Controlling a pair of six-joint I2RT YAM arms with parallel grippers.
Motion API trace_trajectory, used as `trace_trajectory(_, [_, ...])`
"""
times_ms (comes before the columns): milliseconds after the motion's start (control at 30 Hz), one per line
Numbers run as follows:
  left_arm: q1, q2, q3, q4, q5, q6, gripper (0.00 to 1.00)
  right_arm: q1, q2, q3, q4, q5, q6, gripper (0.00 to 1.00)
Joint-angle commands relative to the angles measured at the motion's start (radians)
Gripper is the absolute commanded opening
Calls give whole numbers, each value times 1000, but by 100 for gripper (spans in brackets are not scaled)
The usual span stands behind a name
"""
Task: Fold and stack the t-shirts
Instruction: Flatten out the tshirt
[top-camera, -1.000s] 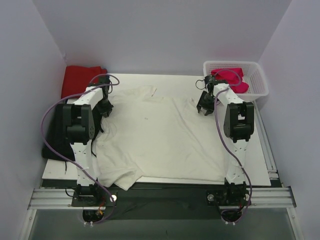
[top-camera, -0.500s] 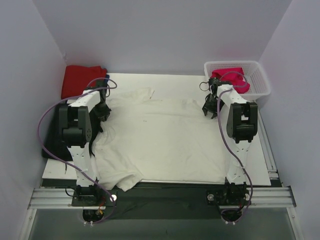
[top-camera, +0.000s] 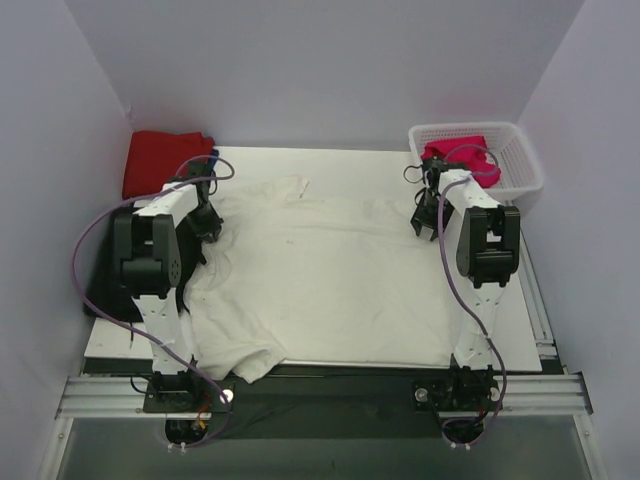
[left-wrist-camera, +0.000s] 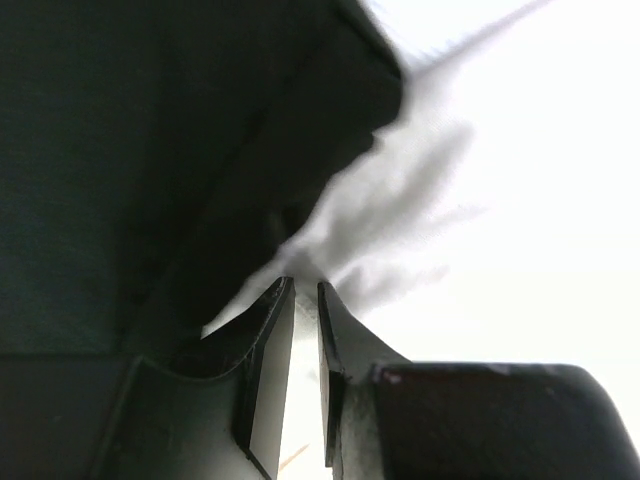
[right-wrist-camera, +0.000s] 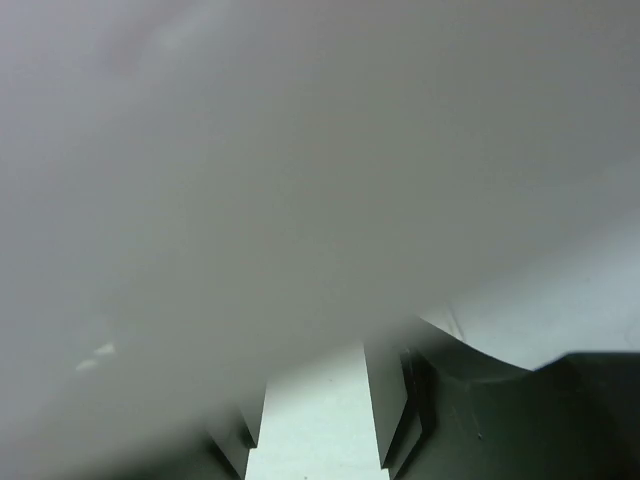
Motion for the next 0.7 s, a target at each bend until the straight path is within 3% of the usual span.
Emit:
trace_trajectory(0, [-11, -79, -17, 85, 102, 48, 26, -28, -88, 58, -63, 90, 74, 40])
trace_trajectory(167, [-59, -145, 13, 128, 108, 89, 27, 56, -140, 104, -63, 106, 57, 41])
trace_trajectory(333, [-76, -110, 102, 169, 125, 95, 30, 133, -140, 173, -65, 67, 44, 41])
trace_trajectory(633, [-82, 184, 410, 263, 192, 80, 36, 248, -178, 176, -65, -2, 26, 41])
trace_trajectory(667, [-83, 214, 496, 257, 192, 80, 37, 254, -183, 167, -66, -5, 26, 41])
